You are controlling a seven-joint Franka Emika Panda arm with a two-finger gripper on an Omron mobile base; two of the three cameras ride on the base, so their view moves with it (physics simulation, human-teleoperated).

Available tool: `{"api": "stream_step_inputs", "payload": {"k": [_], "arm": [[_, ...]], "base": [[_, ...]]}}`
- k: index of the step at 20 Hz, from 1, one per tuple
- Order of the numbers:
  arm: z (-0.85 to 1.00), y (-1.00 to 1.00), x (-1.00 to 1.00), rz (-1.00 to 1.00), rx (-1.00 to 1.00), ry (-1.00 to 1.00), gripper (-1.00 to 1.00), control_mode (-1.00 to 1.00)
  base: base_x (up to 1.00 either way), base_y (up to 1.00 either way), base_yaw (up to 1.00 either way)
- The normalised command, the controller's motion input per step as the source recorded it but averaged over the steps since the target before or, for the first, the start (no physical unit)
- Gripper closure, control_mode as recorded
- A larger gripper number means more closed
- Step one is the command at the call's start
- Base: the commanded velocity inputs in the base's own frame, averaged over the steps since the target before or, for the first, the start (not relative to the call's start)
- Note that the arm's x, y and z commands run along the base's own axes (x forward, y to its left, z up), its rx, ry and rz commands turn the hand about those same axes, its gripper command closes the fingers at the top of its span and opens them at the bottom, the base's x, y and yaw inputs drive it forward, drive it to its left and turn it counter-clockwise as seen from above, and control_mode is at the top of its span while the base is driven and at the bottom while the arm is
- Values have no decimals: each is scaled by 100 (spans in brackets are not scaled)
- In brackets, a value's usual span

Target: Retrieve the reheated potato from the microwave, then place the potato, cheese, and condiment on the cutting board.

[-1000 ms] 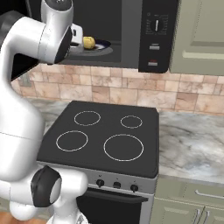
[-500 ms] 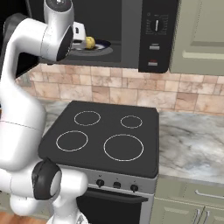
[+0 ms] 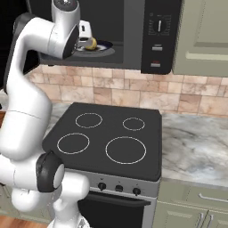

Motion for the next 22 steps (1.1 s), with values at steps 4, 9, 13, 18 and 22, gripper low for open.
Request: {"api": "stream_step_inputs", "payload": {"k": [4, 9, 13, 18, 22], "arm": [[-1, 0, 41, 0, 0, -1, -100, -100], [-11, 0, 20, 0, 0, -9, -100, -100], [-1, -4, 31, -2, 0, -5, -100, -100], [-3, 0, 32, -5, 0, -1, -100, -100], [0, 0, 38, -6, 0, 0, -100, -100]], "base": [[0, 0, 0], [0, 0, 0], [0, 0, 0], [0, 0, 0], [0, 0, 0]]}}
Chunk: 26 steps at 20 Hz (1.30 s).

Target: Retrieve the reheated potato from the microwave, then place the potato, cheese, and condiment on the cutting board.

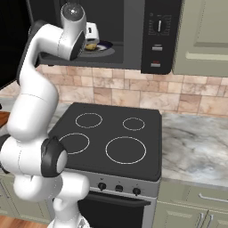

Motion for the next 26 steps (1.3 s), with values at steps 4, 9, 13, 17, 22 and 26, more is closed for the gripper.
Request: {"api": "stream_step_inputs", "payload": {"k": [4, 9, 13, 17, 22, 26], "arm": [[0, 0, 42, -5, 0, 0, -100, -100], [0, 0, 36, 0, 2, 2, -100, -100], [0, 0, 28, 0, 3, 1, -100, -100], [0, -2, 28, 0, 0, 0, -100, -100], [-1, -3, 23, 0, 0, 0, -100, -100], [-3, -3, 18, 0, 0, 1, -100, -100]], "base": [[0, 0, 0], [0, 0, 0], [0, 0, 0], [0, 0, 0], [0, 0, 0], [0, 0, 0]]}}
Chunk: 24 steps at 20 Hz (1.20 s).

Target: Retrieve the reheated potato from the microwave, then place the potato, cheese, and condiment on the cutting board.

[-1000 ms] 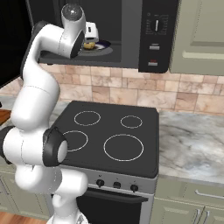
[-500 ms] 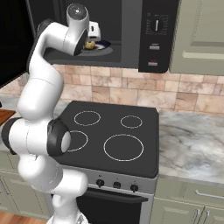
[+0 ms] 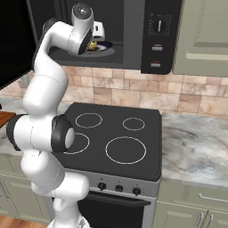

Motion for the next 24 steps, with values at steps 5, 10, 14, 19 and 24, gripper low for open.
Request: {"api": "stream_step_inputs", "payload": {"k": [5, 10, 14, 19, 24], "arm": [[0, -3, 17, 0, 3, 0, -100, -100], [0, -2, 20, 0, 1, 0, -100, -100], [-2, -1, 19, 1, 0, 0, -100, -100], [-7, 0, 6, 3, 1, 0, -100, -100], [-6, -2, 24, 5, 3, 7, -100, -100]], "base": [[0, 0, 0], [0, 0, 0], [0, 0, 0], [0, 0, 0], [0, 0, 0]]}}
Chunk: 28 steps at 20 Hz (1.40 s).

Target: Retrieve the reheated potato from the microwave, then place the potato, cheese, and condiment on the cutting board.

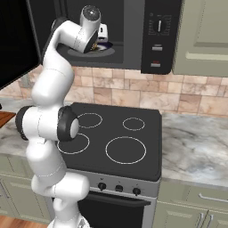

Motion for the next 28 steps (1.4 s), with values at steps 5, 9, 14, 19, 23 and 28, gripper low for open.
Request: {"api": "stream_step_inputs", "payload": {"k": [5, 9, 14, 19, 23, 28], "arm": [[-8, 0, 29, 7, 1, 8, -100, -100], [-2, 0, 31, 7, 0, 3, -100, -100], [0, 0, 27, 7, 0, 0, -100, -100], [0, 0, 23, 6, 0, 0, -100, -100], [-3, 1, 8, 5, 0, 0, -100, -100], [-1, 1, 3, 6, 0, 0, -100, -100]], "base": [[0, 0, 0], [0, 0, 0], [0, 0, 0], [0, 0, 0], [0, 0, 0], [0, 0, 0]]}}
